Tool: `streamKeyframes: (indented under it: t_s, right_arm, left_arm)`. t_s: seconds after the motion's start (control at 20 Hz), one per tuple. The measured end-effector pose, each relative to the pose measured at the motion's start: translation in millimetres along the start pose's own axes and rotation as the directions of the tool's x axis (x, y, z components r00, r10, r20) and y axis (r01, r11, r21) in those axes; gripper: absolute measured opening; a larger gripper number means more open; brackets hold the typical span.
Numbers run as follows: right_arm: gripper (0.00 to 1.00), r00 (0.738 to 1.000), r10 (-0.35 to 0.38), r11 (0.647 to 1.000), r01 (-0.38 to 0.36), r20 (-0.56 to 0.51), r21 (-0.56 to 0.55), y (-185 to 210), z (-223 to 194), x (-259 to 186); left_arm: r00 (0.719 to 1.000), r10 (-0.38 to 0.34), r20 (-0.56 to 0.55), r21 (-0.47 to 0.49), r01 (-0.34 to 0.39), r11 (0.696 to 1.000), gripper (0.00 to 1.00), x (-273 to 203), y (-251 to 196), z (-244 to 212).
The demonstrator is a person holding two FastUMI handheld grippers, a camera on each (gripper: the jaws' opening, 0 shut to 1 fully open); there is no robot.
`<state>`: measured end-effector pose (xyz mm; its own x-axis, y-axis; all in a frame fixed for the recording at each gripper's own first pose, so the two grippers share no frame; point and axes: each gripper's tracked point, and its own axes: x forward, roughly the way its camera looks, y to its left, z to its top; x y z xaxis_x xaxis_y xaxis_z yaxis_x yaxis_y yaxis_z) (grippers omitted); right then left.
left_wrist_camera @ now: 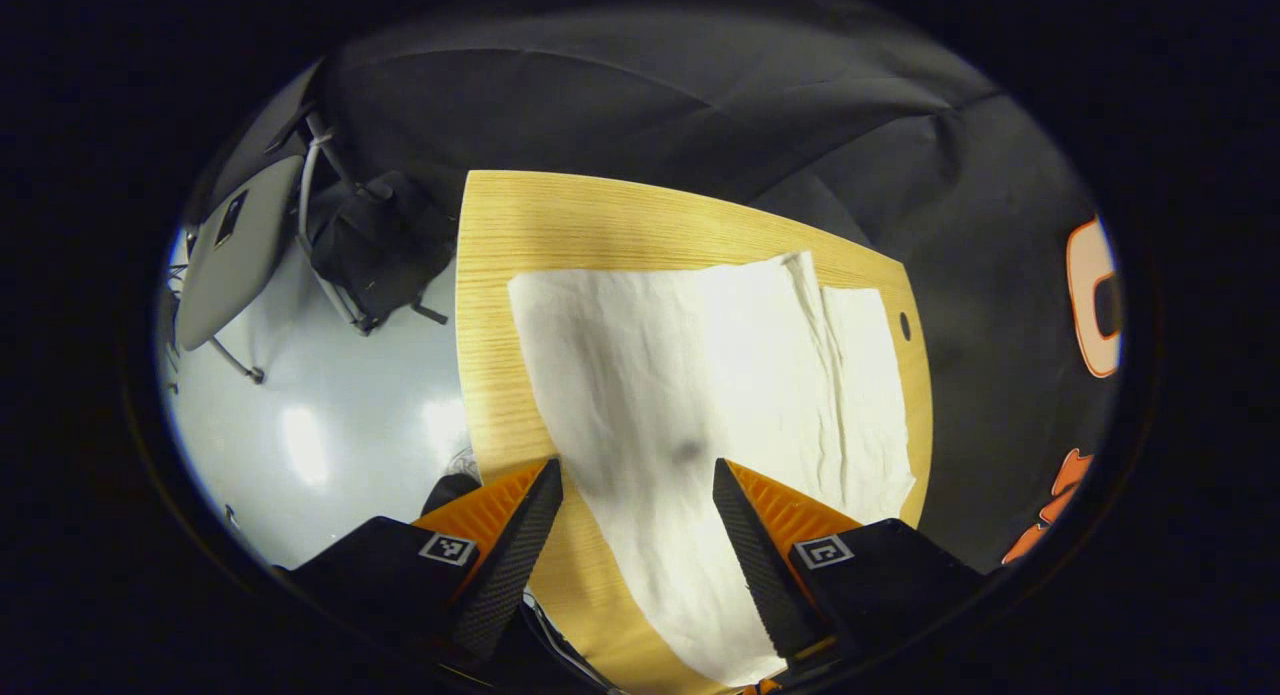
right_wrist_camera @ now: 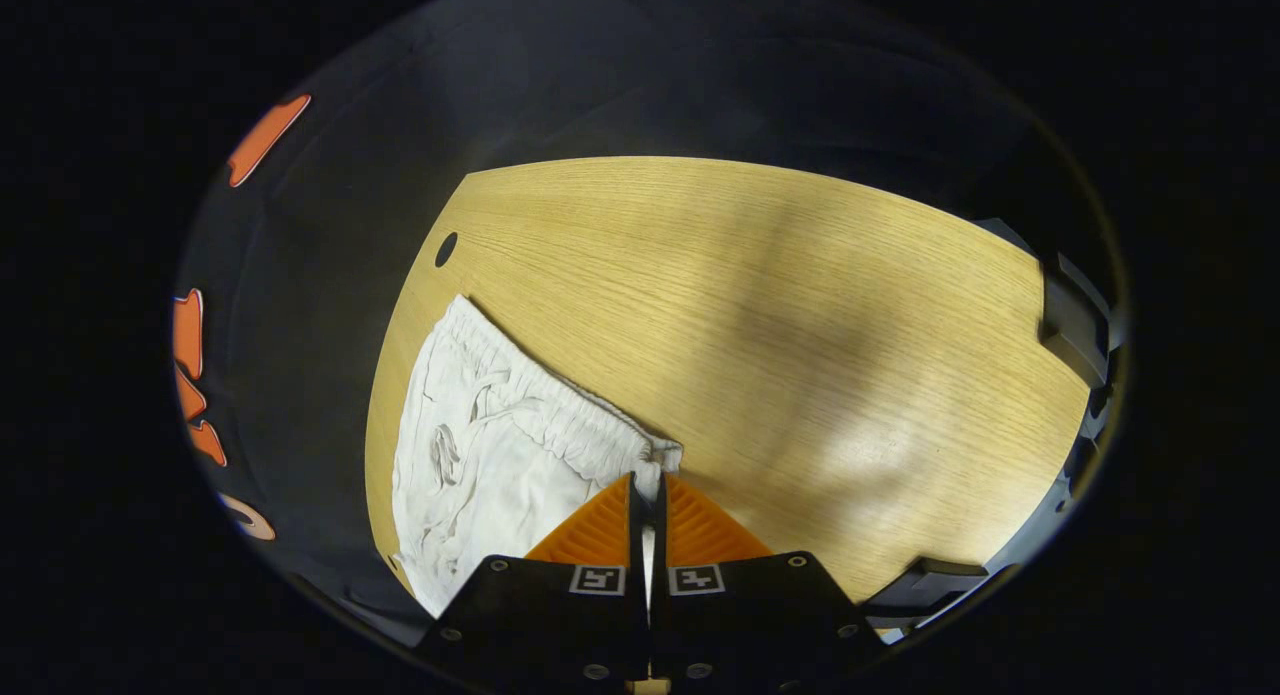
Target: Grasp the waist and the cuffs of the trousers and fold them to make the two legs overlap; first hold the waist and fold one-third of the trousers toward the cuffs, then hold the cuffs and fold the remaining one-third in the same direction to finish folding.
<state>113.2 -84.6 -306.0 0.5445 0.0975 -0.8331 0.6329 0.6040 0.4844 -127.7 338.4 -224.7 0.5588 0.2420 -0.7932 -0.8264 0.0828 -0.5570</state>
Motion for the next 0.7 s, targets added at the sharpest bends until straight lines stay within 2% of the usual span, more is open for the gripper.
streamKeyframes:
  t_s: [0.1,0.15,0.2,0.35,0.4,0.5,0.7]
  right_arm:
    - [0.02,1.0,0.0,1.0,0.0,0.0,0.0,-0.2,0.3,-0.2]
    - [0.01,1.0,0.0,1.0,0.0,0.0,-0.001,0.2,0.1,0.2]
    - [0.02,1.0,0.001,1.0,-0.001,-0.001,0.001,0.5,0.0,0.6]
    - [0.02,1.0,0.003,1.0,-0.003,-0.002,0.003,0.2,-0.1,0.8]
    - [0.02,1.0,0.003,1.0,-0.003,-0.002,0.003,0.3,0.2,0.8]
    - [0.02,1.0,0.006,1.0,-0.006,-0.003,0.002,0.4,-0.2,1.5]
    - [0.02,1.0,0.012,1.0,-0.012,-0.003,-0.002,0.8,0.8,1.1]
  left_arm:
    - [1.0,0.008,-0.001,0.009,-0.008,1.0,1.0,2.8,-0.5,1.7]
    - [1.0,0.018,-0.005,0.018,-0.018,1.0,0.94,3.9,0.4,2.6]
    - [1.0,0.026,-0.01,0.026,-0.025,0.999,0.93,4.6,1.8,2.6]
    - [1.0,0.004,-0.03,0.051,-0.003,0.999,0.76,8.5,-2.7,1.3]
    - [0.998,0.036,-0.046,0.045,-0.034,0.998,0.53,11.0,1.8,-2.2]
    - [0.998,0.037,-0.043,0.011,-0.037,0.999,0.08,13.0,2.6,0.9]
    - [0.998,0.033,-0.052,0.046,-0.03,0.998,0.05,15.0,-0.2,0.1]
